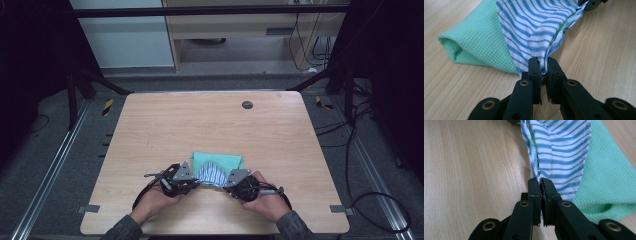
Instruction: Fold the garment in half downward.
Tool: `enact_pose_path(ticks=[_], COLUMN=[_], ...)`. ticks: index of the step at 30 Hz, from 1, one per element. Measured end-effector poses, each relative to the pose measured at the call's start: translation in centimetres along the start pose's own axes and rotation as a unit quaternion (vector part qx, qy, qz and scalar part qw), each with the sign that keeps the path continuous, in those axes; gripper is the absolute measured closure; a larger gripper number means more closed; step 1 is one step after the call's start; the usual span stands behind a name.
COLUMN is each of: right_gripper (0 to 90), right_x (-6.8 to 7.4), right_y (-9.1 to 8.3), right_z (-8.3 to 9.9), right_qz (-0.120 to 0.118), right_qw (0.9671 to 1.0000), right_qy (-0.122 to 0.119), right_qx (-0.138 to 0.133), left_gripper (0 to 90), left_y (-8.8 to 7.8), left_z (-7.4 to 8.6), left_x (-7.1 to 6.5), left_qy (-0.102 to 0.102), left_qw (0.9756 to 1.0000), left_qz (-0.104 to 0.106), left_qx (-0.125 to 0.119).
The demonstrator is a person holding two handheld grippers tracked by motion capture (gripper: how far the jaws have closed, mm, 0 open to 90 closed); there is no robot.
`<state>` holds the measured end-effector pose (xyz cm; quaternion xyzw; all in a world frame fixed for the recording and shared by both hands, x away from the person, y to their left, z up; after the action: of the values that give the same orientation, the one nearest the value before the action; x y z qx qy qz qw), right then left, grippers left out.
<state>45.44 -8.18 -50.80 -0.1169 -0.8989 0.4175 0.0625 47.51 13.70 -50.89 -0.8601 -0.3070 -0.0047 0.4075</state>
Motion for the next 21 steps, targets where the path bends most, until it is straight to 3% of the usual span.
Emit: enact_pose_path(ticks=[10, 15, 17, 21], right_gripper=[85.9, 79.1, 71.8, 61.7], right_x=[-0.1, 0.1, 0.4, 0.7], right_y=[-0.5, -0.9, -1.4, -2.2], right_z=[0.2, 0.4, 0.8, 1.4], right_qz=[0.001, -0.005, -0.01, -0.01], right_qw=[1.0, 1.0, 0.9999, 0.9997], right_qy=[0.003, 0.006, 0.009, 0.016], right_qx=[-0.002, -0.005, -0.009, -0.014], left_gripper=[81.4, 65.8, 58.7, 54.7], left_y=[-0.3, -0.9, -1.9, -3.3], left_z=[0.0, 0.1, 0.2, 0.3], left_x=[-0.7, -0.7, -0.8, -0.9], left_qy=[-0.003, -0.031, -0.046, -0.049], left_qw=[1.0, 0.9995, 0.9987, 0.9983], left_qz=[0.007, 0.007, 0.012, 0.018], left_qx=[-0.001, -0.006, -0.018, -0.027])
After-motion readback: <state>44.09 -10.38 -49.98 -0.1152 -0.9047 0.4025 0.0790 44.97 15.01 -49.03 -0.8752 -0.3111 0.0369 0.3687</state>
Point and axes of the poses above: each handheld gripper's, and its own axes: y roughly forward along the jaws, z roughly out of its underside, x roughly to its left, the point moved 3 cm from there along y, roughly forward along the jaws, and after that the axes turned 14 degrees about -z, right-handed, at the moved point
